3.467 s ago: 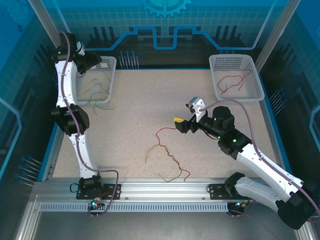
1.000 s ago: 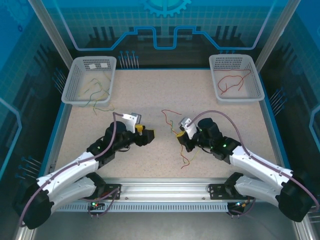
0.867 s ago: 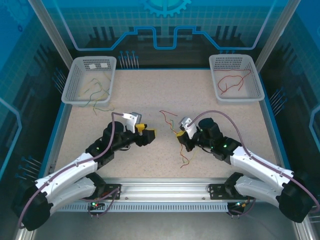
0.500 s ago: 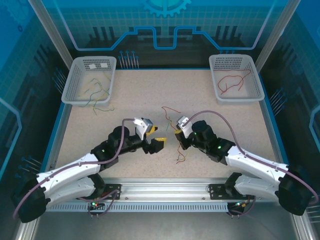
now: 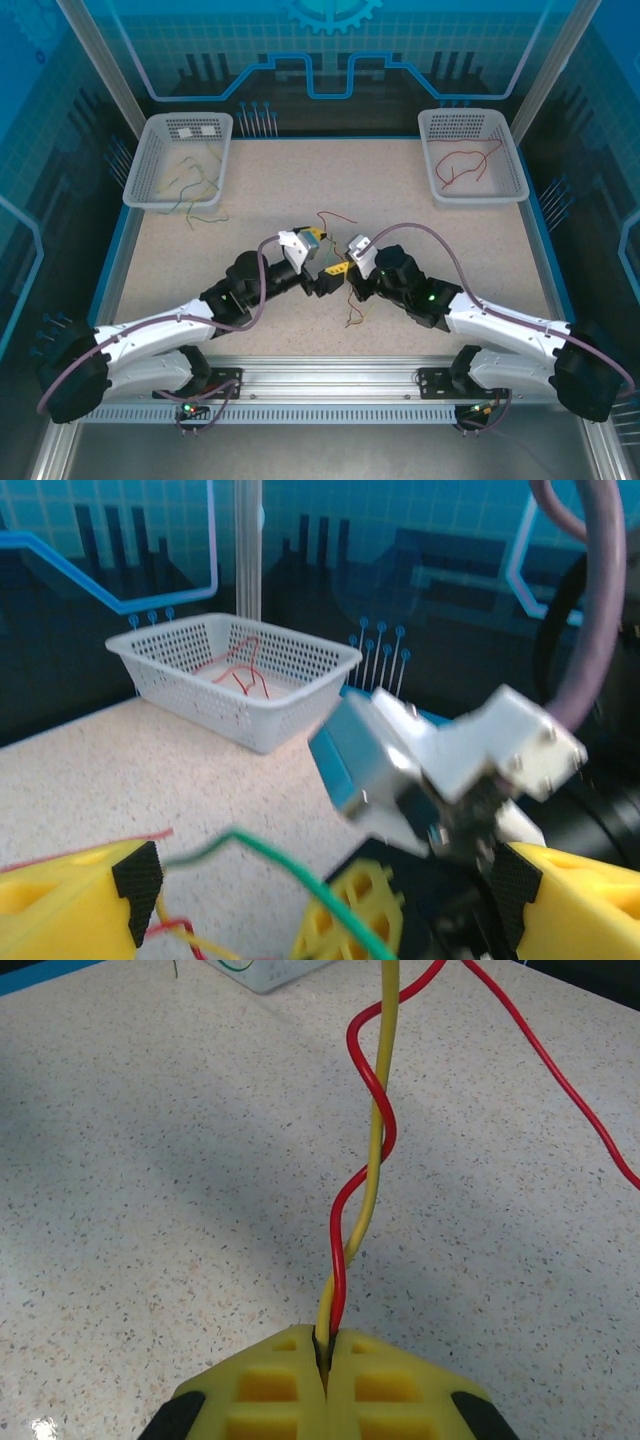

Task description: Untangle the cables

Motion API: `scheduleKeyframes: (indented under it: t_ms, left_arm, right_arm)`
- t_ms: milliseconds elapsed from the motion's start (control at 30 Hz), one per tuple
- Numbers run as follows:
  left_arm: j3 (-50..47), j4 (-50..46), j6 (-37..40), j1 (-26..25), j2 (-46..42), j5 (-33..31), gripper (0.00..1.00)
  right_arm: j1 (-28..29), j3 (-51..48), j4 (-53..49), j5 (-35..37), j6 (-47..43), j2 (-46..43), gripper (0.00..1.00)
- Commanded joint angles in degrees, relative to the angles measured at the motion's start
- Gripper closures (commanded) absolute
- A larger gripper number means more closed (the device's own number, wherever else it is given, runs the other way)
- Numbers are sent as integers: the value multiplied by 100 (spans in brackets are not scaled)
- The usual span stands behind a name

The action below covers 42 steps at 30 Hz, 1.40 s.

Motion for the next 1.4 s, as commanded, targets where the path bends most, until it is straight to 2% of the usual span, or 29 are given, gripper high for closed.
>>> scheduleKeyframes:
  t_ms: [0, 67, 133, 233, 367, 467, 533, 667, 733, 767, 833, 867, 900, 967, 1067, 1100, 1167, 1233, 1300, 1367]
  left_arm:
    - [229, 569, 235, -23, 53, -294, 11]
    - [264, 488, 314, -24, 54, -264, 16]
    - [265, 415, 373, -29, 45, -243, 31]
    - [257, 230, 383, -23, 22, -270, 46]
    - [137, 201, 389, -23, -109, -523, 87]
    - [115, 140, 473, -23, -209, -668, 96]
    - [159, -23, 495, -24, -260, -800, 100]
    - [47, 33, 531, -23, -433, -975, 100]
    - [12, -22, 576, -14, -509, -1007, 100]
    - [4, -79, 592, -6, -557, -986, 100]
    - [-44, -119, 573, 23, -667, -945, 100]
    - [-75, -121, 548, 62, -726, -860, 100]
    - [-110, -148, 521, 117, -791, -758, 100]
    - [-185, -175, 461, 278, -939, -420, 100]
    - [-294, -252, 369, 561, -1191, 287, 100]
    - [-310, -280, 369, 651, -1266, 573, 100]
    - [-278, -453, 444, 747, -1361, 1044, 100]
    - [-182, -704, 599, 776, -1390, 1433, 100]
    - [-26, -1036, 717, 775, -1378, 1735, 100]
    - [82, -1224, 772, 774, -1357, 1884, 100]
  right_arm:
    - [175, 155, 227, 214, -127, -3, 100]
    - [197, 120, 264, 224, -120, -40, 100]
    - [208, 80, 319, 251, -113, -90, 100]
    - [207, 14, 391, 276, -97, -198, 100]
    - [216, -29, 371, 207, -203, -310, 100]
    - [220, -88, 355, 187, -209, -387, 100]
    - [223, -149, 393, 164, -204, -480, 100]
    - [216, -233, 373, 269, -211, -670, 99]
    - [212, -258, 321, 322, -249, -766, 81]
    - [211, -281, 299, 370, -240, -841, 75]
    - [182, -367, 330, 357, -240, -1022, 71]
    - [172, -411, 333, 334, -264, -1135, 62]
    - [155, -440, 301, 330, -286, -1278, 49]
    - [116, -484, 186, 297, -351, -1590, 36]
    - [-25, -587, 6, 315, -344, -2191, 30]
    - [-140, -630, -38, 362, -215, -2436, 24]
    - [-605, -674, -145, 327, 329, -2789, 19]
    - [-1473, -596, -307, -575, 1116, -2949, 19]
    - [-2532, -488, -126, -1946, 2163, -2830, 19]
    - [-3279, -325, 189, -3166, 2996, -2447, 19]
